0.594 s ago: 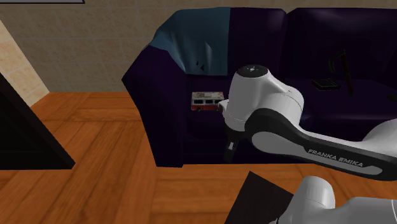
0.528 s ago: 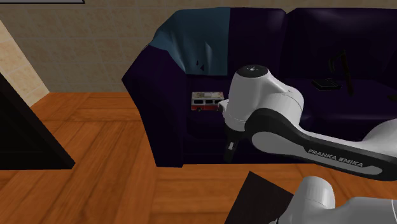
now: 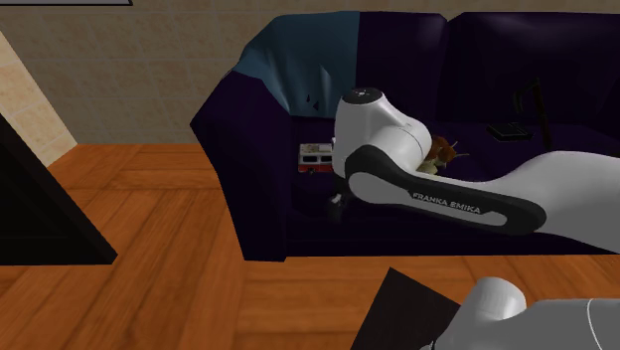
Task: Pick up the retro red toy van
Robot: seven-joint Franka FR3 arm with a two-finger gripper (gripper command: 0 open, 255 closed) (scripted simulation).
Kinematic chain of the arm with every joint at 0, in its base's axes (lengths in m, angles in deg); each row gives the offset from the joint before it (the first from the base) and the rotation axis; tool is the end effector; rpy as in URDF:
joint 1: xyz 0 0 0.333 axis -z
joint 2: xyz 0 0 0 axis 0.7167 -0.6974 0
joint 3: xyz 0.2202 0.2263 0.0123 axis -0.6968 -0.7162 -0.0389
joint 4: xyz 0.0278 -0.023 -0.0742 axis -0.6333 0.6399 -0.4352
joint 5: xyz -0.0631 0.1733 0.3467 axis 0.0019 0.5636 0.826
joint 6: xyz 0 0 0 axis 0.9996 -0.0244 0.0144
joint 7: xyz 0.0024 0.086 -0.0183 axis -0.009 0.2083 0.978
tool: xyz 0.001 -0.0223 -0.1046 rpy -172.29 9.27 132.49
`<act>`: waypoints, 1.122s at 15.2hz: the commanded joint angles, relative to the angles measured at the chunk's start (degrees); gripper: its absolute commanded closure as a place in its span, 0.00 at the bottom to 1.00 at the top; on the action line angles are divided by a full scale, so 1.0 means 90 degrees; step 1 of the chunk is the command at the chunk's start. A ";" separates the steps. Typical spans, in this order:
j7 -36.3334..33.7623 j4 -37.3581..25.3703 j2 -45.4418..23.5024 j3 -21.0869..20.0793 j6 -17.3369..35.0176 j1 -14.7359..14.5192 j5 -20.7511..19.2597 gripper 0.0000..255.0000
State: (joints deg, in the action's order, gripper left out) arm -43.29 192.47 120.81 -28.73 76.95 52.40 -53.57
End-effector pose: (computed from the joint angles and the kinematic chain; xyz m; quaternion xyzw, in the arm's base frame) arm 0.3810 -0.0280 0.5886 0.9976 -0.0304 0.0316 0.0538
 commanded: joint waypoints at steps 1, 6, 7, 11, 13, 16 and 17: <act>-0.0314 -0.0308 -0.0368 0.0014 0.0085 0.0194 -0.0096 0.00; -0.1015 -0.1042 -0.1256 0.0135 0.0290 0.0645 -0.0350 0.00; -0.1153 -0.1196 -0.1424 0.0167 0.0313 0.0728 -0.0399 0.00; -0.1687 -0.1832 -0.2068 0.0317 0.0359 0.1038 -0.0579 0.00; -0.1944 -0.2159 -0.2372 0.0405 0.0355 0.1184 -0.0657 0.00; -0.2313 -0.2656 -0.2806 0.0557 0.0322 0.1387 -0.0756 0.00; -0.2432 -0.2823 -0.2945 0.0612 0.0304 0.1453 -0.0784 0.00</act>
State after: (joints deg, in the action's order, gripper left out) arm -63.87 168.88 95.86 -23.65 79.85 64.89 -60.34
